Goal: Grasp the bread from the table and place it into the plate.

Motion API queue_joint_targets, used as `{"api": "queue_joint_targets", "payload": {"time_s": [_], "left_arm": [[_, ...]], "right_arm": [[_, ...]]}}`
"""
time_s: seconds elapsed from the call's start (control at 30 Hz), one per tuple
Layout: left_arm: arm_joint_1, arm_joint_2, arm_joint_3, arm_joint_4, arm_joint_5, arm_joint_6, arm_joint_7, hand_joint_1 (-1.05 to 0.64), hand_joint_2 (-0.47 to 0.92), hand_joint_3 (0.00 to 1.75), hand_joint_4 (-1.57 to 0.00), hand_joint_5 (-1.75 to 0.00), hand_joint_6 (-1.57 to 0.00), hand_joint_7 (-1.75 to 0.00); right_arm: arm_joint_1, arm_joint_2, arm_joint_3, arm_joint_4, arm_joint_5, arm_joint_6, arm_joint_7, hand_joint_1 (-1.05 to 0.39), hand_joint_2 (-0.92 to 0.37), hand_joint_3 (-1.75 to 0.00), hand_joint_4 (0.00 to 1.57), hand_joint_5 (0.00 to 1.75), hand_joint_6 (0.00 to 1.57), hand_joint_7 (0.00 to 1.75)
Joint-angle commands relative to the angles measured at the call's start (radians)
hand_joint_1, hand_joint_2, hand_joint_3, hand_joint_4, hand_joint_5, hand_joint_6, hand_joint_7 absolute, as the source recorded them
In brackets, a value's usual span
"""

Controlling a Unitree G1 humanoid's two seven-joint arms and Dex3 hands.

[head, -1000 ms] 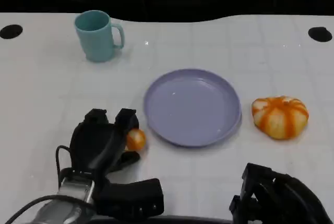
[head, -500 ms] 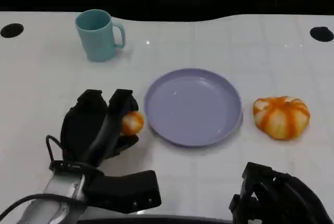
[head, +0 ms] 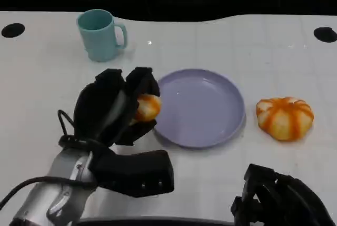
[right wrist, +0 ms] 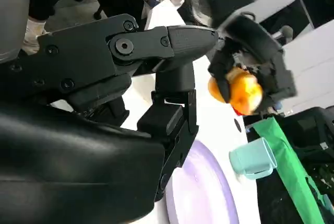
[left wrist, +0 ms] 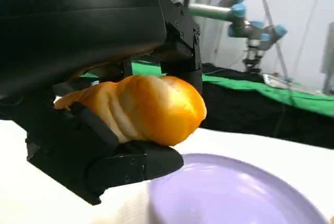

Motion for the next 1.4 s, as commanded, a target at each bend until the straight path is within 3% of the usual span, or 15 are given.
{"api": "queue_joint_targets", "payload": {"time_s": [0.03, 0.13, 0.47, 0.77, 0.8, 0.83, 0.87, 0.93, 1.0, 1.03, 1.13, 1.2, 1.4], "left_arm": [[-0.083, -0.042, -0.006, 0.094, -0.035, -0.057, -0.019, -0.08, 0.37, 1.19, -0.94, -1.75, -0.74, -1.75], [-0.128, -0.079, -0.012, 0.161, -0.061, -0.085, -0.034, -0.12, 0.38, 1.27, -0.95, -1.75, -0.75, -1.75], [-0.261, -0.151, -0.050, 0.364, -0.059, -0.124, -0.052, -0.14, 0.39, 1.28, -0.96, -1.75, -0.75, -1.75], [-0.342, -0.173, -0.089, 0.508, -0.040, -0.128, -0.064, -0.19, 0.45, 1.11, -0.95, -1.75, -0.70, -1.75], [-0.346, -0.174, -0.090, 0.516, -0.044, -0.126, -0.074, -0.19, 0.47, 1.01, -0.91, -1.75, -0.77, -1.45], [-0.352, -0.175, -0.091, 0.520, -0.046, -0.117, -0.096, -0.19, 0.47, 0.96, -0.90, -1.75, -0.80, -1.33], [-0.355, -0.178, -0.090, 0.524, -0.051, -0.109, -0.116, -0.21, 0.52, 0.81, -0.87, -1.69, -0.86, -1.07], [-0.361, -0.177, -0.099, 0.530, -0.041, -0.102, -0.135, -0.25, 0.73, 0.36, -0.80, -1.43, -0.99, -0.45], [-0.368, -0.172, -0.121, 0.534, -0.014, -0.090, -0.148, -0.32, 0.86, 0.17, -0.72, -1.16, -0.92, -0.16], [-0.370, -0.171, -0.128, 0.535, -0.009, -0.085, -0.157, -0.37, 0.90, 0.15, -0.68, -0.92, -0.81, -0.07], [-0.370, -0.172, -0.137, 0.514, -0.012, -0.039, -0.230, -0.55, 0.92, 0.17, -0.53, -0.41, -0.54, -0.01], [-0.367, -0.167, -0.142, 0.494, -0.012, -0.017, -0.270, -0.72, 0.92, 0.19, -0.40, -0.23, -0.36, 0.00], [-0.356, -0.150, -0.150, 0.451, -0.002, 0.013, -0.301, -0.93, 0.92, 0.26, -0.22, -0.08, -0.14, 0.00]], "right_arm": [[0.006, -0.006, -0.002, 0.003, 0.003, -0.010, 0.003, -0.71, -0.92, -0.24, 0.86, 1.60, 0.77, 1.35], [0.011, -0.006, 0.002, -0.009, 0.003, 0.001, -0.006, -0.71, -0.92, -0.23, 0.86, 1.60, 0.77, 1.36], [0.021, -0.009, 0.010, -0.021, -0.002, 0.002, -0.014, -0.70, -0.92, -0.24, 0.85, 1.61, 0.77, 1.38], [0.033, -0.010, 0.013, -0.019, 0.005, -0.008, 0.002, -0.70, -0.92, -0.24, 0.85, 1.61, 0.76, 1.39], [0.035, -0.010, 0.013, -0.019, 0.004, -0.011, 0.004, -0.71, -0.92, -0.24, 0.85, 1.61, 0.76, 1.39], [0.038, -0.011, 0.014, -0.023, 0.002, -0.011, 0.002, -0.71, -0.92, -0.24, 0.85, 1.61, 0.76, 1.38], [0.040, -0.012, 0.014, -0.026, 0.002, -0.011, 0.001, -0.71, -0.92, -0.23, 0.85, 1.61, 0.77, 1.38], [0.044, -0.012, 0.013, -0.030, 0.004, -0.008, 0.001, -0.71, -0.92, -0.23, 0.86, 1.61, 0.77, 1.38], [0.045, -0.013, 0.013, -0.030, 0.005, -0.011, 0.005, -0.71, -0.92, -0.24, 0.86, 1.61, 0.77, 1.38], [0.045, -0.014, 0.013, -0.030, 0.004, -0.014, 0.007, -0.71, -0.92, -0.25, 0.86, 1.61, 0.77, 1.38], [0.041, -0.014, 0.010, -0.019, 0.007, -0.020, 0.018, -0.71, -0.92, -0.25, 0.86, 1.61, 0.77, 1.39], [0.039, -0.014, 0.009, -0.015, 0.007, -0.022, 0.021, -0.71, -0.92, -0.25, 0.86, 1.61, 0.76, 1.39], [0.039, -0.015, 0.010, -0.020, -0.001, -0.024, 0.016, -0.71, -0.92, -0.26, 0.85, 1.61, 0.76, 1.39]]}}
